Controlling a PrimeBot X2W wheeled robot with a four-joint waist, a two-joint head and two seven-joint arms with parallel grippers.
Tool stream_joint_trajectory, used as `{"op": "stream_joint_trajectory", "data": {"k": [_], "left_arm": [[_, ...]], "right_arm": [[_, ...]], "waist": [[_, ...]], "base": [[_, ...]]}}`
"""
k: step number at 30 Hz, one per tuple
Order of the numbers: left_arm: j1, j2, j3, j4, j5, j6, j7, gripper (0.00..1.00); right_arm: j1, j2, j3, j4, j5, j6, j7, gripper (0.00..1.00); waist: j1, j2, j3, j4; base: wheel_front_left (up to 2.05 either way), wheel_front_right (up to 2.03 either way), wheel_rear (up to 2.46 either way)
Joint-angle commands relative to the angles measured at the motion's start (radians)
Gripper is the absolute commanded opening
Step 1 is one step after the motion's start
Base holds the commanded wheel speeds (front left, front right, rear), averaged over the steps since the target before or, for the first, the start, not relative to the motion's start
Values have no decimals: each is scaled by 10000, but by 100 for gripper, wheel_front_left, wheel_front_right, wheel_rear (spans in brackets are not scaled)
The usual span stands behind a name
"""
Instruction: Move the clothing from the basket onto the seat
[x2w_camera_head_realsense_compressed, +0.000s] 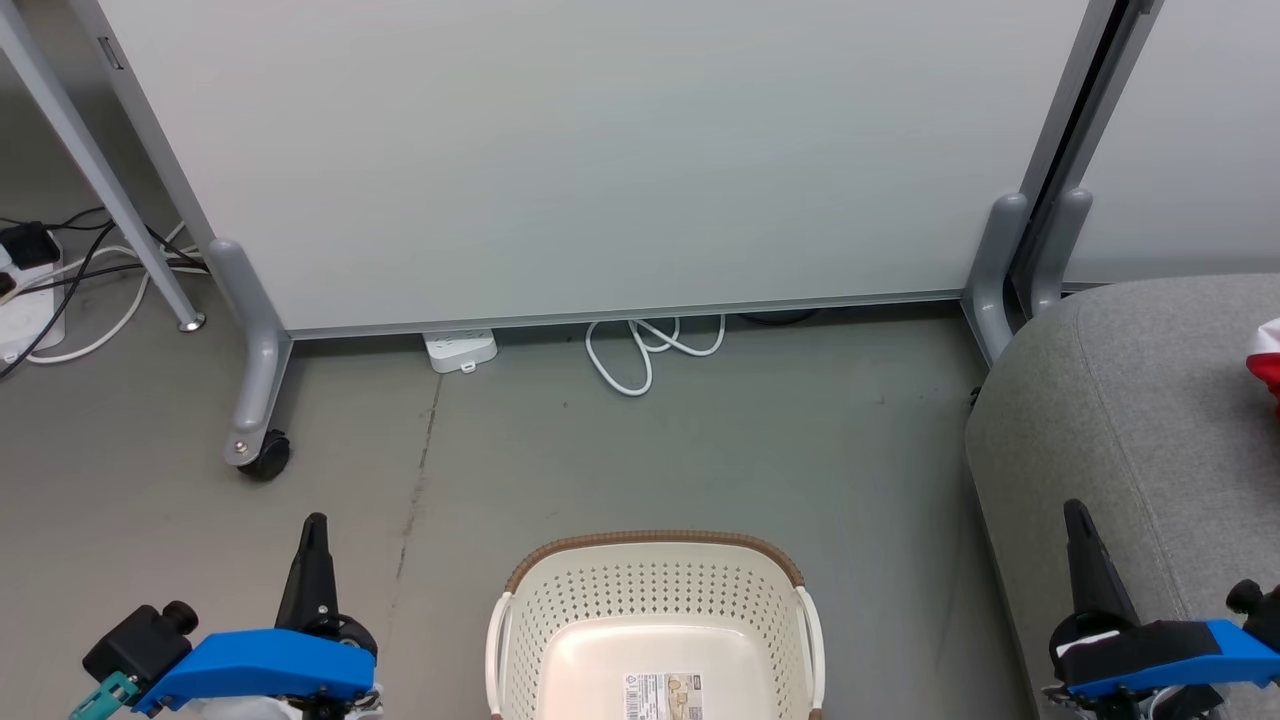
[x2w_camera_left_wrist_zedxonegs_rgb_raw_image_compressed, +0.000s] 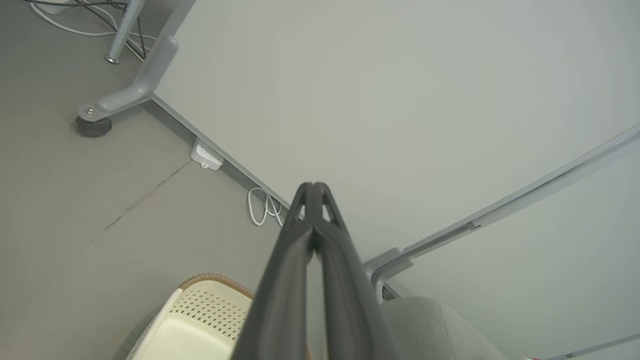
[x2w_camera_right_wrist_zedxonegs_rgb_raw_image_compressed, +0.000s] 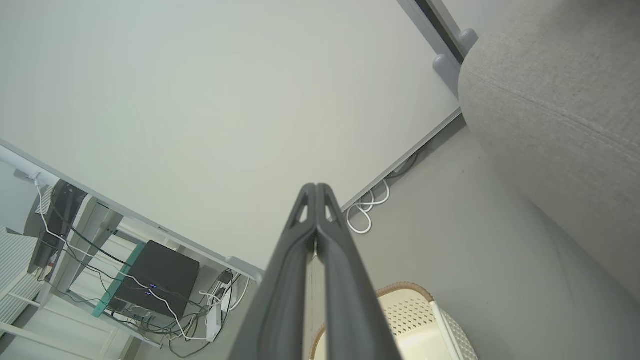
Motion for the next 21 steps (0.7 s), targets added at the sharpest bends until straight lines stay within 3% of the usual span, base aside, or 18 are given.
{"op": "stream_joint_trajectory", "data": {"k": [1,21], "left_arm": [[-325,4,71,-164,-320,-60,79,0],[-438,3,370,-259,-2579,-110,661,0]], "right_arm": [[-339,-17,-17,-158,345,3,80,0],[-458,-7,-54,-196,2695,3,664,0]], "waist": [[0,0,0,-13],[0,0,7,-194]], "base": [[0,0,0],[0,0,0]]}}
